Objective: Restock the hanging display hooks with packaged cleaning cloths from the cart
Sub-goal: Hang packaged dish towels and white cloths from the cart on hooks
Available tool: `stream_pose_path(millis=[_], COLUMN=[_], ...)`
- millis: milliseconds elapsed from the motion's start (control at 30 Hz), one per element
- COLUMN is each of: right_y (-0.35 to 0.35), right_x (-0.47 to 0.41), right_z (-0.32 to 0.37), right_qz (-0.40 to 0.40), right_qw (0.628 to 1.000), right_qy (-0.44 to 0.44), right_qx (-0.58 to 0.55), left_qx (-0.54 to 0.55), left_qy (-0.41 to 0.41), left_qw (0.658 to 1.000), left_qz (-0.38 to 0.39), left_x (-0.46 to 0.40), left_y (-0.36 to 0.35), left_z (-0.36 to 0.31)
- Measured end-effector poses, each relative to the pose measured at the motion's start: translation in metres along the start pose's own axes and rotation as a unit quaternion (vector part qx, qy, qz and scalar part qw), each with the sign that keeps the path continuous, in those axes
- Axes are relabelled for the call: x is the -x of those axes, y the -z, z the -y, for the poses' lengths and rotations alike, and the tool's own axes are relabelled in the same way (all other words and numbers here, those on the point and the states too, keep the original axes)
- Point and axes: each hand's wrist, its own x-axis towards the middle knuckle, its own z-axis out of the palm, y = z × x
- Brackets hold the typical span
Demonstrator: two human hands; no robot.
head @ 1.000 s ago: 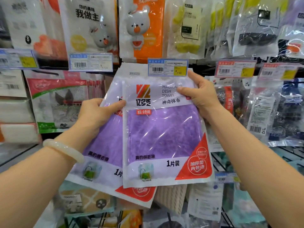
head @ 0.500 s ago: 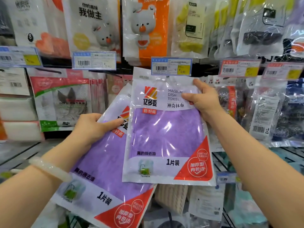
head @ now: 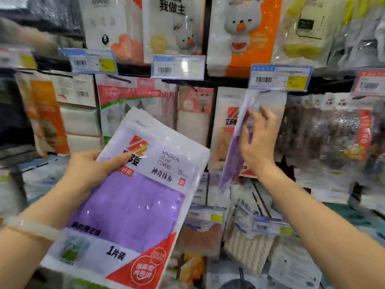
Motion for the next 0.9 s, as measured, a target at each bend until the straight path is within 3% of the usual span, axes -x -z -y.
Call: stream_pose_path(millis=[33, 100, 200, 300, 367, 467, 533, 700, 833, 900], right_y=[-0.008, -0.019, -0.031, -0.029, -0.018, 0.001, 0.012, 0.038, 0.053, 0.06], right_x=[0.005, 0.006, -0.002, -0.013, -0.013, 0.003, 0.02, 0.038, 0.05, 0.05], right_z=[0.003, 0.004, -0.008, -0.005, 0.009, 0.034, 0.038, 0.026, 0.02, 0.013], right_qz=[0.015, 0.083, 0.263, 0.36, 0.326, 0.259, 0.254, 0.142, 0.158, 0.139], right_qw=[0.999, 0.993, 0.949, 0.912, 0.916, 0.879, 0.857, 0.786, 0.826, 0.819], right_qy=[0.039, 0.035, -0.063, -0.168, -0.234, -0.342, -0.375, -0.501, -0.457, -0.466], right_qx=[0.018, 0.071, 0.16, 0.099, -0.033, -0.209, -0.247, -0.333, -0.288, -0.303], left_qx=[0.007, 0.021, 0.04, 0.058, 0.073, 0.081, 0.089, 0.072, 0.079, 0.081], left_qy=[0.0, 0.003, 0.005, -0.004, -0.004, -0.002, -0.004, -0.018, -0.014, -0.01], left_qw=[1.0, 1.0, 0.999, 0.998, 0.997, 0.996, 0.995, 0.994, 0.992, 0.991], left_qz=[-0.003, -0.003, 0.002, 0.011, 0.018, 0.036, 0.049, 0.08, 0.092, 0.103], left_x=[0.001, 0.0, -0.002, -0.003, -0.002, -0.004, -0.005, 0.0, 0.006, 0.008], left_y=[0.004, 0.011, 0.014, 0.006, -0.002, -0.018, -0.031, -0.067, -0.094, -0.103], left_z=[0.001, 0.002, 0.002, 0.001, -0.001, -0.005, -0.008, -0.015, -0.025, -0.028])
